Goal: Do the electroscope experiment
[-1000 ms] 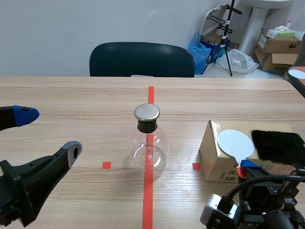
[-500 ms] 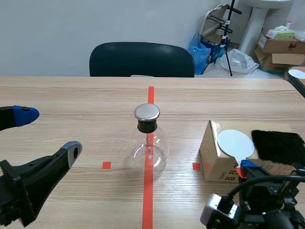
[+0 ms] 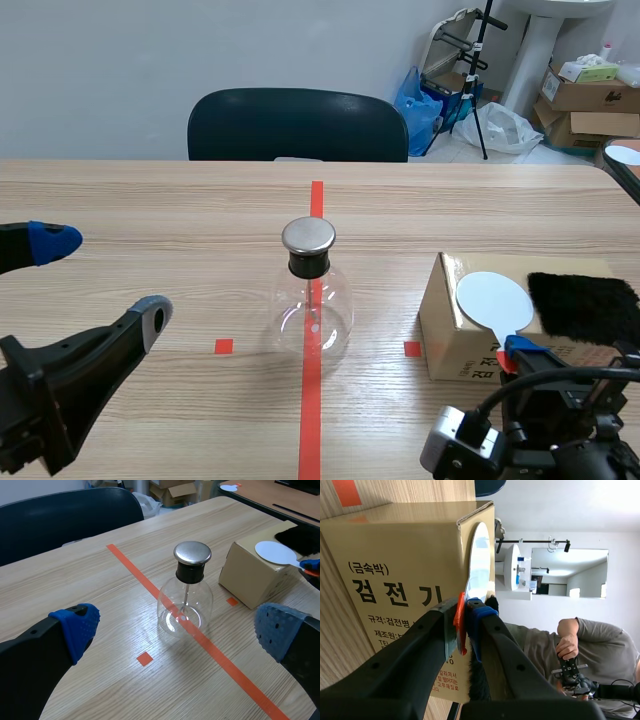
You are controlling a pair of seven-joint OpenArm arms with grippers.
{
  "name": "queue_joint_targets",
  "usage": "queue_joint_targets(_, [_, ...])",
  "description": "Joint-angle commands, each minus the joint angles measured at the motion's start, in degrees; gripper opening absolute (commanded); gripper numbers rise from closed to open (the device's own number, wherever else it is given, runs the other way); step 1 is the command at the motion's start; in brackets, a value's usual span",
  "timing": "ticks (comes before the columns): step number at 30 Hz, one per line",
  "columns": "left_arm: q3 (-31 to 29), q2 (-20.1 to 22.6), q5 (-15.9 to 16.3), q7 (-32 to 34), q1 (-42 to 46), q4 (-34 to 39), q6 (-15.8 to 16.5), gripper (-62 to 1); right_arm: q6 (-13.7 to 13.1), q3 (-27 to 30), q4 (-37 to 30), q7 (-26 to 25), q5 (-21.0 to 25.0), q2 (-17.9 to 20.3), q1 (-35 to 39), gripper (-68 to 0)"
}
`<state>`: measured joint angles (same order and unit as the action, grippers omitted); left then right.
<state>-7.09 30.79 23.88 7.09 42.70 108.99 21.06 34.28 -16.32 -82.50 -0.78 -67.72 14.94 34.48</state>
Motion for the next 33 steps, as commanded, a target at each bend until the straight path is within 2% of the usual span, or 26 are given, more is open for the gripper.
queue_joint_targets(1, [0.0,-0.3,0.5,0.8,0.3,1.1,0.0,1.4,0.6,0.1,-0.9,0.0,0.0,0.6,-0.3,-66.7])
queue_joint_targets(22, [0.0,-0.3,0.5,0.8,0.3,1.1,0.1,1.4,0.7,0.1,-0.9,0.1,-0.1,0.6,-0.3,-66.6])
queue_joint_targets(30, [0.1,-0.2,0.3,0.5,-0.1,0.9,0.1,1.4,1.4,0.1,-2.7,2.6,-4.0,0.6,-0.3,-66.5])
queue_joint_targets(31, [0.2,0.0,0.3,0.1,-0.6,0.5,0.1,-2.3,1.4,0.1,-3.5,2.9,-4.1,0.6,-0.3,-66.5])
queue_joint_targets(33, [1.0,1.0,0.4,-2.1,-2.0,-0.6,0.1,-21.2,1.4,-0.4,-5.0,3.5,-4.4,1.1,-0.3,-66.5])
